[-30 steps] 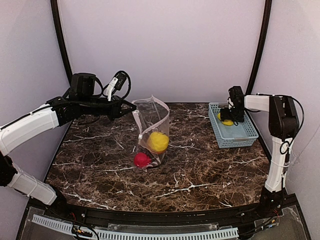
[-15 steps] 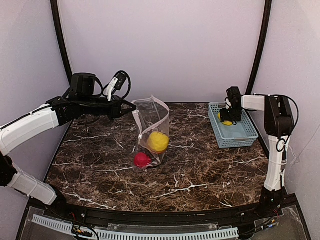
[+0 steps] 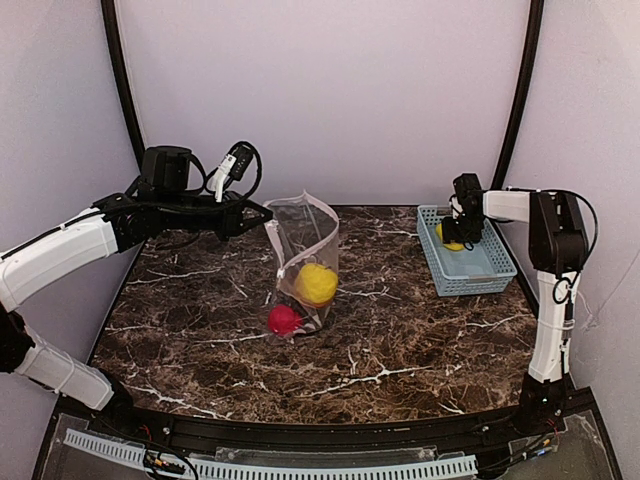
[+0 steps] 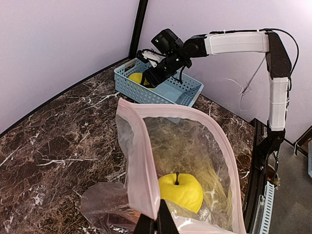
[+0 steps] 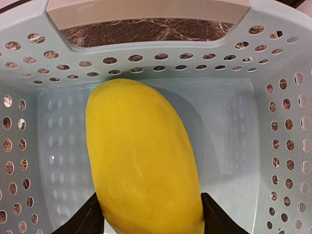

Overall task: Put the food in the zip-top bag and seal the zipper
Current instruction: Pick up the fake fruit from the bin, then place the fake fruit in the zipper food storage bag.

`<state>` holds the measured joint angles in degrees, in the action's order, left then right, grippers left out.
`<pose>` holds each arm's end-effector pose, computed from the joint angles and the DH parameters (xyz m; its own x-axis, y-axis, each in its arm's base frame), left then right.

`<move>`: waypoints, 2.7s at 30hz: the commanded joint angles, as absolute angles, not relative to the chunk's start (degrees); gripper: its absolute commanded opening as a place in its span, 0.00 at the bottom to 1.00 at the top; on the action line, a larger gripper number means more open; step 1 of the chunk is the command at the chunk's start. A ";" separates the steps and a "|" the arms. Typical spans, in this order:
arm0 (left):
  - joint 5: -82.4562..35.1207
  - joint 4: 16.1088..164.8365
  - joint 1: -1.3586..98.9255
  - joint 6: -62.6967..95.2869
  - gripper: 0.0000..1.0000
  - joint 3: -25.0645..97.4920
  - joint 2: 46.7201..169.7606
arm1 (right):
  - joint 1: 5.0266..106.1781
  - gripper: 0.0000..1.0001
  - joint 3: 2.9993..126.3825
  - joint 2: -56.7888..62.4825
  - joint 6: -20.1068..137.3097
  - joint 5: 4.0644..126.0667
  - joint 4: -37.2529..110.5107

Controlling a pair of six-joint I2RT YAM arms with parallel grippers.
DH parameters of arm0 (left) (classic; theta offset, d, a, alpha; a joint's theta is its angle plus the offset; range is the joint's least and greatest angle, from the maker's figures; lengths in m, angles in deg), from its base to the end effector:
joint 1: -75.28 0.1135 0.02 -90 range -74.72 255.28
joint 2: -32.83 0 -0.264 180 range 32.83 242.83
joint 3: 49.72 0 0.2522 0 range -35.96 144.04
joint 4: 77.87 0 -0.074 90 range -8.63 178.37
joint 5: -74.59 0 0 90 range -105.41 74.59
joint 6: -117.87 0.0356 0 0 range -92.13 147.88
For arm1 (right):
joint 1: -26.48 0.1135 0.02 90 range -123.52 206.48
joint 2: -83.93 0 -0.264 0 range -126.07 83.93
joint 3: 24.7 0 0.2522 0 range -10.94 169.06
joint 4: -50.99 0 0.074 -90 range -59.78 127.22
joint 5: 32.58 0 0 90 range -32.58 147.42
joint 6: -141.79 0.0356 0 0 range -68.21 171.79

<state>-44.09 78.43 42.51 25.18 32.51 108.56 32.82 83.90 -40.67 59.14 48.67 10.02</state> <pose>0.2481 -0.1800 0.3668 -0.2888 0.1369 -0.9476 0.8477 0.4965 -0.1866 0.4696 0.0467 0.1698 -0.8298 0.0350 -0.5569 0.0801 0.9952 -0.0568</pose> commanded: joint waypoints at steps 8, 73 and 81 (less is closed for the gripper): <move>-44.62 79.01 42.50 25.19 0.01 32.08 107.28 | 32.88 0.47 71.53 -20.45 59.43 49.33 10.87; -44.80 78.47 38.16 26.91 0.01 32.25 106.91 | 86.39 0.50 105.48 -19.95 46.22 42.63 -22.37; -44.80 78.33 37.93 27.05 0.01 32.25 107.36 | 86.62 0.53 110.38 -25.23 44.60 42.30 -26.22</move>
